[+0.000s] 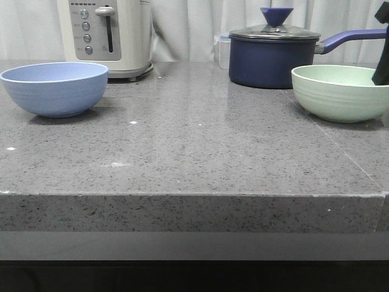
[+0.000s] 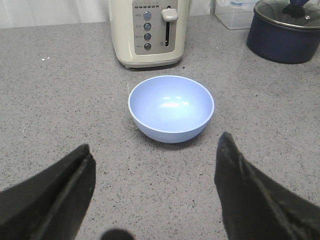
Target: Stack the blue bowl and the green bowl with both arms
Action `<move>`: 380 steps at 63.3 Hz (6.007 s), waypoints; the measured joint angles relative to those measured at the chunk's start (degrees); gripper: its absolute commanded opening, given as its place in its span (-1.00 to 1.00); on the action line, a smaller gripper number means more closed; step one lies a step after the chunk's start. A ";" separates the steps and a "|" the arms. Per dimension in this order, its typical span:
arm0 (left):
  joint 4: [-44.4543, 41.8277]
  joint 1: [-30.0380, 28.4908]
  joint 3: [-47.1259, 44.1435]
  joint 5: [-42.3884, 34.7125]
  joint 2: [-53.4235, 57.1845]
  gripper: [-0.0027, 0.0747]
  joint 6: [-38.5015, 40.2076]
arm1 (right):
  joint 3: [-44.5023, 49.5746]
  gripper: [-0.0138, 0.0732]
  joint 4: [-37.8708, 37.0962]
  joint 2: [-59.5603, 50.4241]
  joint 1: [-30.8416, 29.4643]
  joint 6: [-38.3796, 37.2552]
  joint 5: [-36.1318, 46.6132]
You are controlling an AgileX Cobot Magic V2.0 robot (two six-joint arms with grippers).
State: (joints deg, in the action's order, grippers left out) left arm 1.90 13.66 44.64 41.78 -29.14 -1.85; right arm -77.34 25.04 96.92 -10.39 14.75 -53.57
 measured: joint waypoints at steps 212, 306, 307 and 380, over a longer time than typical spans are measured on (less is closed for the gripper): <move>0.00 0.00 0.00 0.00 0.00 0.34 -0.12 | 14.32 -0.83 -8.07 -15.65 31.20 13.02 11.04; 0.14 0.00 0.00 0.00 -0.02 0.34 -0.12 | 14.32 -0.83 -6.20 -11.19 31.79 13.99 15.17; 0.14 0.00 0.00 0.00 -0.12 0.34 -0.12 | 14.32 -0.83 -6.20 -11.19 31.79 13.99 15.17; 10.37 -10.49 35.08 13.55 -59.72 0.34 -4.17 | 14.32 -0.83 -6.20 -11.11 31.79 13.99 15.17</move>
State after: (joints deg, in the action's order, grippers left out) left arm 12.27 3.16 79.73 55.33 -88.86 -6.02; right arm -63.02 18.84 85.81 21.40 28.74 -38.41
